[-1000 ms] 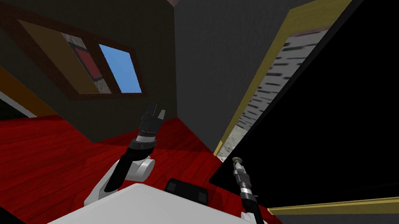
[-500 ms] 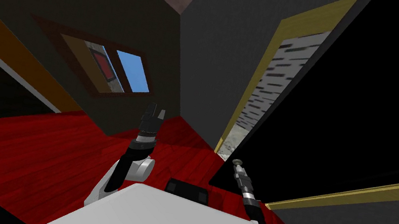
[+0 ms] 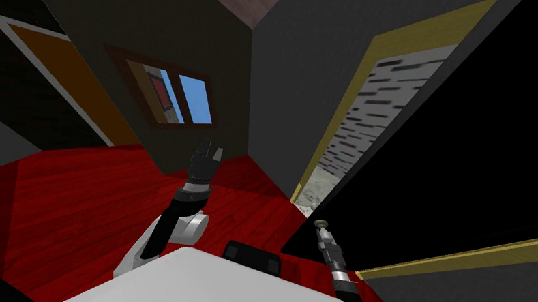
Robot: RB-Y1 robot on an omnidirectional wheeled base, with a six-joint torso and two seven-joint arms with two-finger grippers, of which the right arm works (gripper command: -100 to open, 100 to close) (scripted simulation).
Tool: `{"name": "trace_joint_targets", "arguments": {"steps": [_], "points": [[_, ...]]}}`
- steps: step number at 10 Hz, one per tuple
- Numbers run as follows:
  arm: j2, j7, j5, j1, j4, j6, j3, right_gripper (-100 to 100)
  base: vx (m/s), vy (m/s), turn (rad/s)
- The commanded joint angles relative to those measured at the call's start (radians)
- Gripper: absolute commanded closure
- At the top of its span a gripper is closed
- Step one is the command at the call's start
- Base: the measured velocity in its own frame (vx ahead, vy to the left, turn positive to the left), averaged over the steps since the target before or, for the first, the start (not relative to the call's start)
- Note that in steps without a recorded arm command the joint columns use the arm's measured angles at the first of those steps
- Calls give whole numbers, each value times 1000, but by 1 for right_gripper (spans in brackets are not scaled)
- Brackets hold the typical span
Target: Pull the door open
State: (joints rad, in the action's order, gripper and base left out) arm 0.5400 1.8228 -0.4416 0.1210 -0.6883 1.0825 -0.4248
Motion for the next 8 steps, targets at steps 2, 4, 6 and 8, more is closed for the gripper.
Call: {"name": "trace_joint_targets", "arguments": {"steps": [2,4,6,8], "points": [[18,30,9,4,22,44,-18,100,-161,-60,73],[15,32,14,7,33,52,-27,100,-103,-23,109],[20,39,16,9,41,67,-33,100,-187,-65,134],[27,51,19,12,54,90,-42,100,-209,-84,156]]}}
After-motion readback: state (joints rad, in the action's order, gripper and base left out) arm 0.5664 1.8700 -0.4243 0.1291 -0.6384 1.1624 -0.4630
